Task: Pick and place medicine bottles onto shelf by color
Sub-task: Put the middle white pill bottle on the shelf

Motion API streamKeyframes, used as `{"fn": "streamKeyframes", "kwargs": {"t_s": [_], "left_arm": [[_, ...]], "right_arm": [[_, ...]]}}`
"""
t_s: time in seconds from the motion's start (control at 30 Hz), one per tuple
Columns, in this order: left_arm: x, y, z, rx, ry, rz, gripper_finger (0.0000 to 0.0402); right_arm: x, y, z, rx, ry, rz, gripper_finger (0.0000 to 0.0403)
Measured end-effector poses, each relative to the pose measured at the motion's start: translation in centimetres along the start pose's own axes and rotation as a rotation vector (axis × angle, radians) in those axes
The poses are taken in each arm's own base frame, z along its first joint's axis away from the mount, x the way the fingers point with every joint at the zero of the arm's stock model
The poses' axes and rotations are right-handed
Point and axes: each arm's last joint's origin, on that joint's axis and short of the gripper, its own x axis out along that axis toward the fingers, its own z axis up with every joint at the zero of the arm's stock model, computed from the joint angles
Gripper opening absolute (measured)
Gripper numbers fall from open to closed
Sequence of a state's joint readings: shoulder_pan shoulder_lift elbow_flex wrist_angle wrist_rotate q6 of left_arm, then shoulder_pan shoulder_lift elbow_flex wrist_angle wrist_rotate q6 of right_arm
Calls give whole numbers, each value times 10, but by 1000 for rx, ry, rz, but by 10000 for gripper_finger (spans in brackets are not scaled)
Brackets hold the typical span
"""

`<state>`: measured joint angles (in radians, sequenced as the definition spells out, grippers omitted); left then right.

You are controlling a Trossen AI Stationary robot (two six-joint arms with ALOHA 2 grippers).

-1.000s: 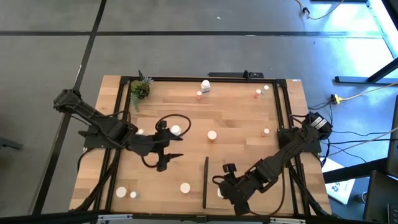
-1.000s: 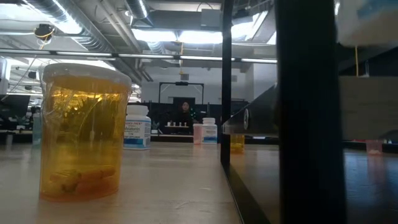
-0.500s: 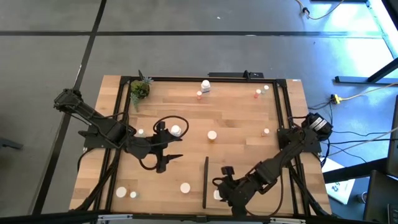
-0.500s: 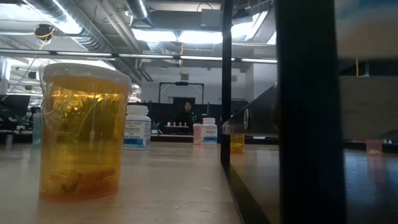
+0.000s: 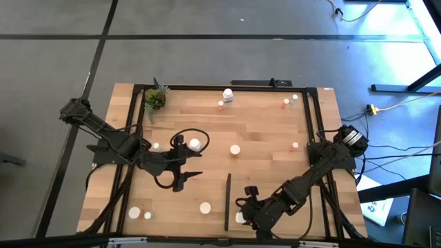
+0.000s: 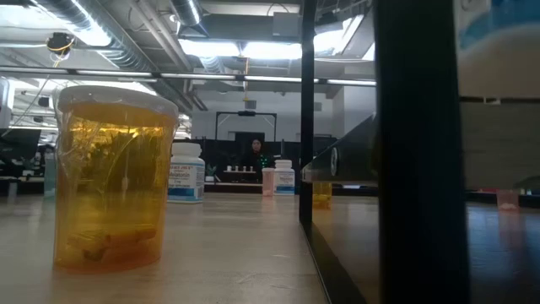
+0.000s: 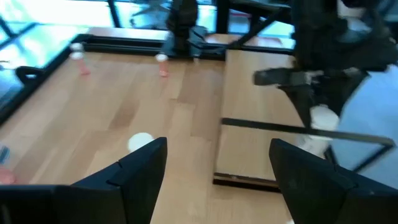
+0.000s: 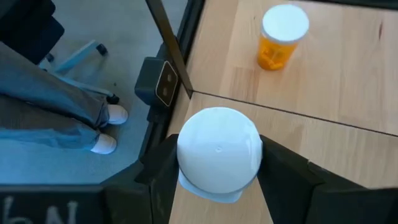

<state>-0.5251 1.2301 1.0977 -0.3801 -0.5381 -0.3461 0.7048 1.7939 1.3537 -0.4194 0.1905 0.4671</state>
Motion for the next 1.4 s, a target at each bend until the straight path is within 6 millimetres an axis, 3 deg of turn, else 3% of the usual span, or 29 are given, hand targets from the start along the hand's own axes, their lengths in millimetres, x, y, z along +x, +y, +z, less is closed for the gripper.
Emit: {"fn": "streamKeyframes", "kwargs": {"t_s": [0.37, 1.4], "left_arm": [[-5, -12, -4, 85, 45, -165, 277], [-6, -14, -5, 81, 45, -171, 277]], "right_arm": [[16, 0, -7, -7, 38, -16, 192], [16, 1, -6, 15, 34, -8, 231]]}}
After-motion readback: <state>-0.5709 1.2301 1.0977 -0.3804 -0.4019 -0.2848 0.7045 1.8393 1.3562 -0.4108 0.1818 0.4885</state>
